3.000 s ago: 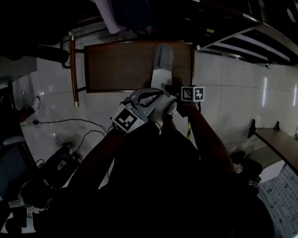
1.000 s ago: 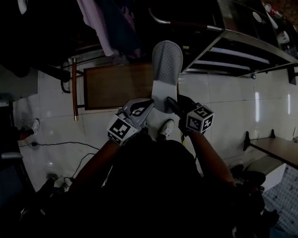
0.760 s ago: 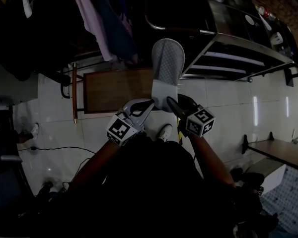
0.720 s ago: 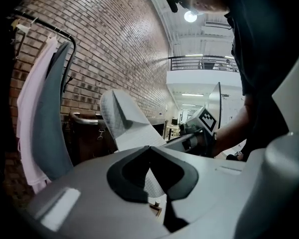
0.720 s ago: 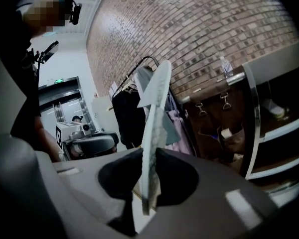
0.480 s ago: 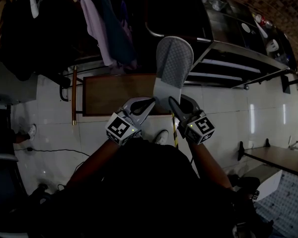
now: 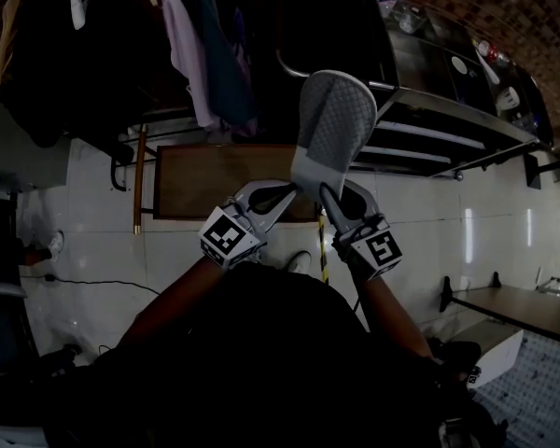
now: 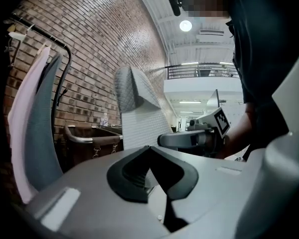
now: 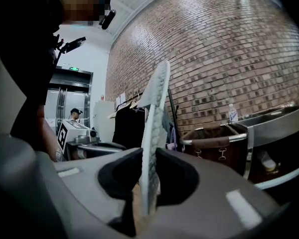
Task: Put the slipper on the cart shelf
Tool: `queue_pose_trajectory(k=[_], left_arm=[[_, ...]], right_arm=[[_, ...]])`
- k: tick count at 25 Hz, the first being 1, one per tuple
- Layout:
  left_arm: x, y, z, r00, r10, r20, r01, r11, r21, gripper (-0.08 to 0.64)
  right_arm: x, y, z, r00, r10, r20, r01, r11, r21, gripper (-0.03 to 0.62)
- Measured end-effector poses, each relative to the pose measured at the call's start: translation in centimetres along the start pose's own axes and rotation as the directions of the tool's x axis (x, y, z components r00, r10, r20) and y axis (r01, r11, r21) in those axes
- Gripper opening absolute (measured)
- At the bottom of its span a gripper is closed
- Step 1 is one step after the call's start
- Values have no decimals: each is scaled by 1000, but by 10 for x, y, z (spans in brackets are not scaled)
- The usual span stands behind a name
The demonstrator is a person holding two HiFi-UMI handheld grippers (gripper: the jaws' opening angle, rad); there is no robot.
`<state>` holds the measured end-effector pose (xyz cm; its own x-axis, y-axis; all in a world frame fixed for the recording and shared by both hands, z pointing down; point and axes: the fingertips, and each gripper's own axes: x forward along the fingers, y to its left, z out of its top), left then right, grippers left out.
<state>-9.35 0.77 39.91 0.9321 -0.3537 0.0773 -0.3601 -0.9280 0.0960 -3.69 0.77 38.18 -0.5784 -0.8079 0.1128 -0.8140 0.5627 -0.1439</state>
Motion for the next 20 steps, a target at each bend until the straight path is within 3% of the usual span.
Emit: queue_pose_trajectory(k=[6,11,16,20], left_arm=[[-4,3,-9,1000,10,-23,-10,1000,-18,0],[-1,2,-9,999,16,-37,-15,999,30,0],[-5,1,-8,1000,14,-1,-14,1000,-22,0],[-4,0,-12,1000,15,-13,-15,1000,-14,0]], right_arm=[[-3,2,-6,1000,2,-10,-2,1000,-1,64],[-5,0,-9,1000,-9,-14,9,1000,17,64],[-8,0,-14,1000,-10,-22,10,1000,29,64],[-11,-4,-22,1000,-9,-18,9,1000,27,64]])
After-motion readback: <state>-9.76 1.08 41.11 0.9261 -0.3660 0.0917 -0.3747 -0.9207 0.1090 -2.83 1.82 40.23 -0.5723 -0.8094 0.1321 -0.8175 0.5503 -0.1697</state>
